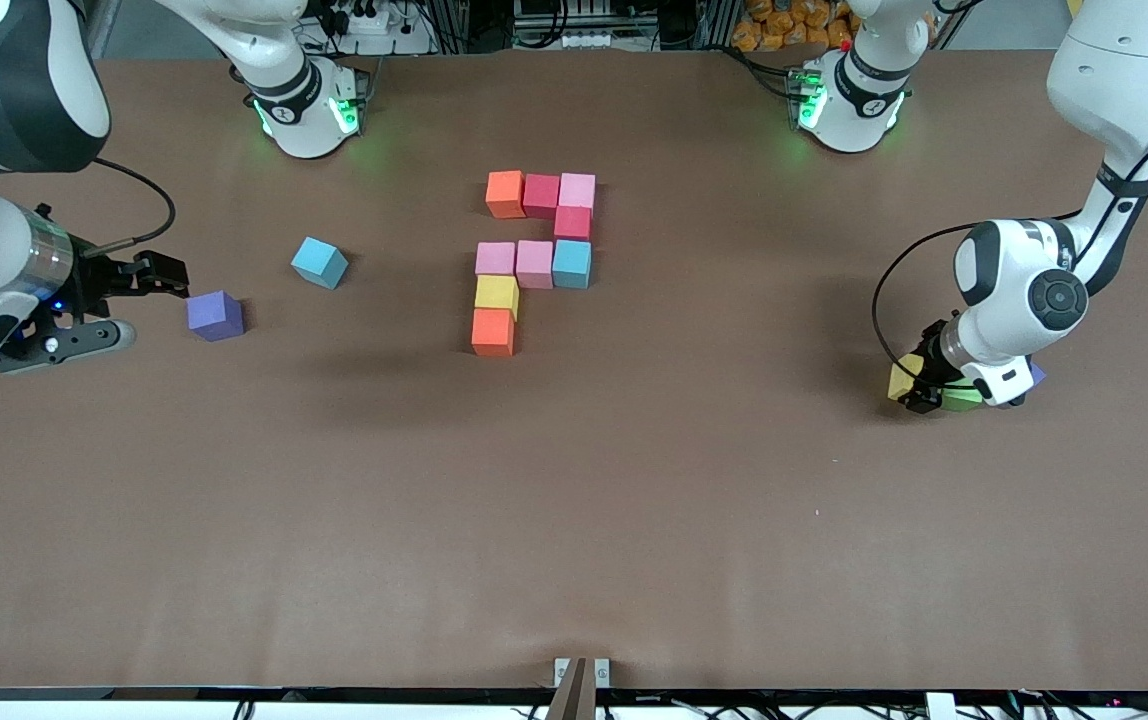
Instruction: Form number 2 with 11 blocks
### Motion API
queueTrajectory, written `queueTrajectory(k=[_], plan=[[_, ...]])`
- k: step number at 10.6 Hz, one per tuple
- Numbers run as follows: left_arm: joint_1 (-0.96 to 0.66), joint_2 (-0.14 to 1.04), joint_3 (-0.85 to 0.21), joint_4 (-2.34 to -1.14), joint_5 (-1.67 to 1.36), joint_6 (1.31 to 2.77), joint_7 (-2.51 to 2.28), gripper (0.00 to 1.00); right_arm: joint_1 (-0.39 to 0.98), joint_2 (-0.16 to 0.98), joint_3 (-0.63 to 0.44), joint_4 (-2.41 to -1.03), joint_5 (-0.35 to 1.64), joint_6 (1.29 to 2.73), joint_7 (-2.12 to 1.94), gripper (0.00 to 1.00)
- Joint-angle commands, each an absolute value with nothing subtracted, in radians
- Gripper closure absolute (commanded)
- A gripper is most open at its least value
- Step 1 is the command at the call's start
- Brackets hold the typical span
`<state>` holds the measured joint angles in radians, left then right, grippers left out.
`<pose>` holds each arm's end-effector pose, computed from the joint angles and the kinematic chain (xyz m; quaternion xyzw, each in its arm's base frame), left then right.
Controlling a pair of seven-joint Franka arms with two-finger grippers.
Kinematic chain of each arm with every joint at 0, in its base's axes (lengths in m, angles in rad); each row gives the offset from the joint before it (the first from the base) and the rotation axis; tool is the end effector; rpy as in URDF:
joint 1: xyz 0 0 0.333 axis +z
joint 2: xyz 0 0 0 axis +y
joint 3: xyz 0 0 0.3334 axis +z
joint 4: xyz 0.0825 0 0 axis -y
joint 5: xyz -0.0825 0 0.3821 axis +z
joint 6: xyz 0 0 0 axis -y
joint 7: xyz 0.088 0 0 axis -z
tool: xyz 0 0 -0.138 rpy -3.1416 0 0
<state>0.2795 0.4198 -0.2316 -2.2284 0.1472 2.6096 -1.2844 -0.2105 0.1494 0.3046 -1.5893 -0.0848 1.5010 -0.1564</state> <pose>0.5489 0.0210 0.1713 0.8188 0.5739 -0.0152 0.0021 0.5731 0.0318 0.5167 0.9850 0.1270 -0.1156 0.0164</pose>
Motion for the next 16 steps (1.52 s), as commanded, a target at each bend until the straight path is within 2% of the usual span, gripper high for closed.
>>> queueTrajectory(k=[1,4,7,14,16], plan=[[0.279,0.411,-0.244,-2.224,0.169,2.615,-1.275,1.00,-0.235,0.118,0.322,-1.614,-0.067,1.496,-0.169,0.00],[0.279,0.380,-0.340,-2.169,0.169,2.512,-1.270,1.00,-0.235,0.115,0.322,-1.614,-0.067,1.493,-0.169,0.00],[0.275,0.385,-0.428,-2.005,0.167,2.294,-1.276,1.00,-0.233,0.115,0.322,-1.614,-0.067,1.494,-0.169,0.00],[0.065,0.396,-0.433,-1.839,0.170,2.181,-1.259,1.00,-0.235,0.118,0.322,-1.612,-0.067,1.494,-0.169,0.00],[-0.004,0.422,-0.433,-1.800,0.170,2.180,-1.113,1.00,-0.236,0.120,0.322,-1.614,-0.067,1.496,-0.170,0.00]])
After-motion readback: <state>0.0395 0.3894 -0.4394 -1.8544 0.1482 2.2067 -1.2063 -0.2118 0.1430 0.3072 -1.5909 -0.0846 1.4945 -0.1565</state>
